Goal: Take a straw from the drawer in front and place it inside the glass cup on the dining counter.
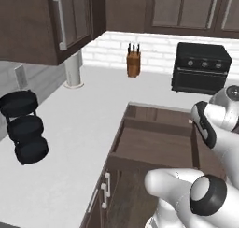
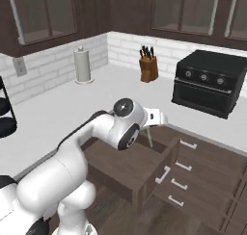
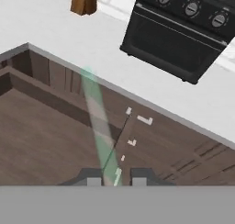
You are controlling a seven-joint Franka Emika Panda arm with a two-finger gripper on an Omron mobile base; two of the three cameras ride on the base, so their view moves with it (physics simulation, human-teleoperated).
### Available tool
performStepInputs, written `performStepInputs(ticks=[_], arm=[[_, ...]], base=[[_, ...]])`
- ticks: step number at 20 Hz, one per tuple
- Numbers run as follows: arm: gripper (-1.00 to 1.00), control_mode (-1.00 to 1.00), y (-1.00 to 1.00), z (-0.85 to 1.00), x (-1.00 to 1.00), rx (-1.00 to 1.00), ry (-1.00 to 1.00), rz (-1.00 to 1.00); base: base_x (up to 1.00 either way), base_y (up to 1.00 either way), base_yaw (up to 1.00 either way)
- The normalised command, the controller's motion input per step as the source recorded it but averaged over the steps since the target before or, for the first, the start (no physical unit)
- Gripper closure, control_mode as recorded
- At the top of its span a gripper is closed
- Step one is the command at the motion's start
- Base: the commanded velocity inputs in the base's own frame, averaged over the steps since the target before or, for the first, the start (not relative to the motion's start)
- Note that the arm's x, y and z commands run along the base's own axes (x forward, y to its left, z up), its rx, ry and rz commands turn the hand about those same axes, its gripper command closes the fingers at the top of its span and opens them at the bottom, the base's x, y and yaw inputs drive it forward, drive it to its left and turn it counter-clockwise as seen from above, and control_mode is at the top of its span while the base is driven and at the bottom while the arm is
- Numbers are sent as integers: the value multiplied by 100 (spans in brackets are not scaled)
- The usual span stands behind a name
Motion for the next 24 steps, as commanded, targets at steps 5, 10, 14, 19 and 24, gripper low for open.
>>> performStepInputs(ticks=[5, 10, 14, 19, 24], arm=[[100, 100, 0, 0, 0, 0, 0, 0], [100, 100, 0, 0, 0, 0, 0, 0], [100, 100, 0, 0, 0, 0, 0, 0], [100, 100, 0, 0, 0, 0, 0, 0], [100, 100, 0, 0, 0, 0, 0, 0]], base=[[-5, -32, -53], [-4, -32, -61], [0, -29, -68], [0, -32, -74], [8, -33, -77]])
